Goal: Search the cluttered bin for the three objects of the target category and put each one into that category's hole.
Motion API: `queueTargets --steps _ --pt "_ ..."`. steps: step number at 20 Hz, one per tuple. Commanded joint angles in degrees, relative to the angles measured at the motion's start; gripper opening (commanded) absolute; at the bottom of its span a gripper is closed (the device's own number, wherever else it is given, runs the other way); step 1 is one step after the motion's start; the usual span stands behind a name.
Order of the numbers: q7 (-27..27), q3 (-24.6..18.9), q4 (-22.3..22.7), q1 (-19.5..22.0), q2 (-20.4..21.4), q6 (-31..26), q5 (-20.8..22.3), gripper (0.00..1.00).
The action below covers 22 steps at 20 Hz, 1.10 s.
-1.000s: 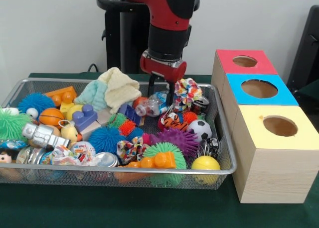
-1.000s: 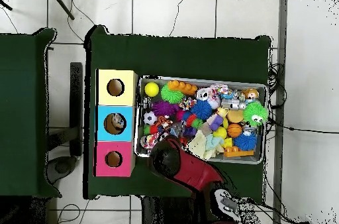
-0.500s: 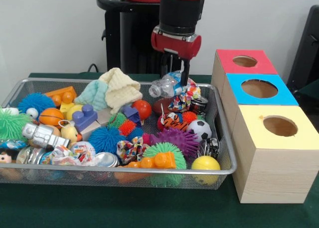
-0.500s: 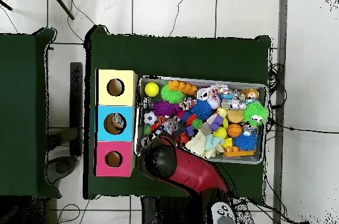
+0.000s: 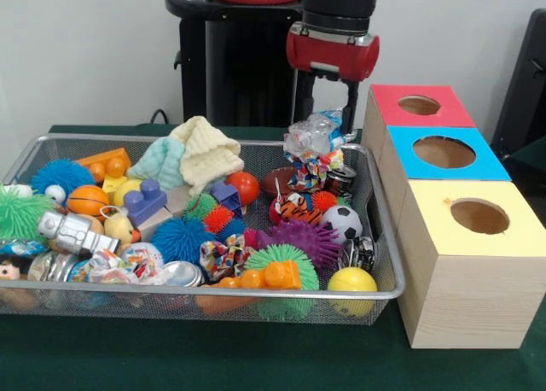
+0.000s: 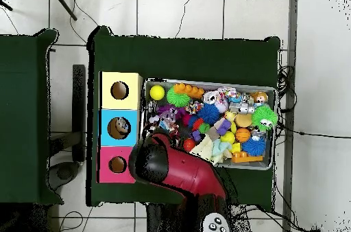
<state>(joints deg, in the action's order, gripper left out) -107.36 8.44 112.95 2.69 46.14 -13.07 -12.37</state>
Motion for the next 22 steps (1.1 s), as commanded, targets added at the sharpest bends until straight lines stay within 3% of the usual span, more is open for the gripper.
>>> queueTargets --steps 1,9,14,22 --pt "-10.8 0.43 -4.49 -4.2 0.42 -6.8 -1.27 0.0" --pt "-14.24 1.29 -2.77 -9.36 -0.54 -5.22 -3.84 0.0" --pt "-15.68 0.11 -1.77 -11.16 -3.77 0.4 -6.1 0.0" --pt "-16.62 1.82 -3.23 -15.99 -7.39 2.54 -9.63 0.0"
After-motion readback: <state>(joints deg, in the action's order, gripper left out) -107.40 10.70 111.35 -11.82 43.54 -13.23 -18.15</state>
